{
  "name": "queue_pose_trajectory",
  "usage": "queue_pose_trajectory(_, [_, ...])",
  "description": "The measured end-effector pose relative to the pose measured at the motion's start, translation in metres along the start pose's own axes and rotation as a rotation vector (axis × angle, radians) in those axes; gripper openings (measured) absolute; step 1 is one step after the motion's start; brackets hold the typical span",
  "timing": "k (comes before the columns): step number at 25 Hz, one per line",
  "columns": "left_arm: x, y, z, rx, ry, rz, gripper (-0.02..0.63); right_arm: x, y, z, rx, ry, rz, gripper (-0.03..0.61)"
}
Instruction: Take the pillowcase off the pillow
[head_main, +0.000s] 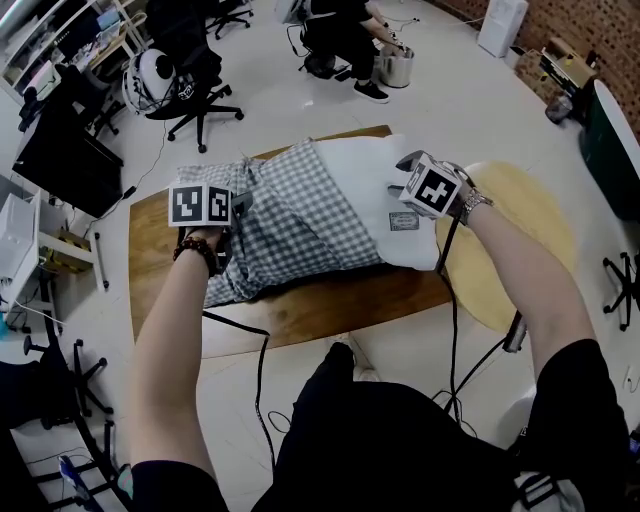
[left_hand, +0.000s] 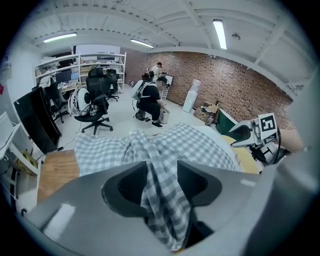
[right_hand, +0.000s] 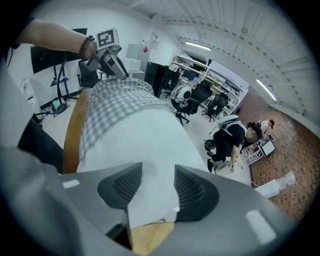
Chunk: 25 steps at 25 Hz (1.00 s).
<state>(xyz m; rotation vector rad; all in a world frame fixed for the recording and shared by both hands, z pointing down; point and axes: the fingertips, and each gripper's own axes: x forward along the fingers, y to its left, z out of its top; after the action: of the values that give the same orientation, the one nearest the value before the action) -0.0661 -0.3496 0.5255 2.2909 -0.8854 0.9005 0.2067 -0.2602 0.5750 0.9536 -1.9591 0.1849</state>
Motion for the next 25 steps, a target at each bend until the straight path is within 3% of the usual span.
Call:
queue_pose_trajectory(9, [-0.020, -0.048, -0.035, 0.012, -0.119, 0.017, 0.196, -0.016, 0.068, -0.005, -0.126, -0.050, -0.005, 0.204])
queue_pose_trajectory(14, [-0.017, -0.075, -0.071, 0.020, -0.163, 0.013, 0.199, -0.012, 0.102, -0.018, -0.166, -0.064, -0.013, 0.245])
queue_pose_trajectory(25, [0.018, -0.102, -0.138, -0.032, -0.210, 0.031, 0.247, 0.013, 0.129, -0.042, -0.291, -0.070, -0.150, 0.304])
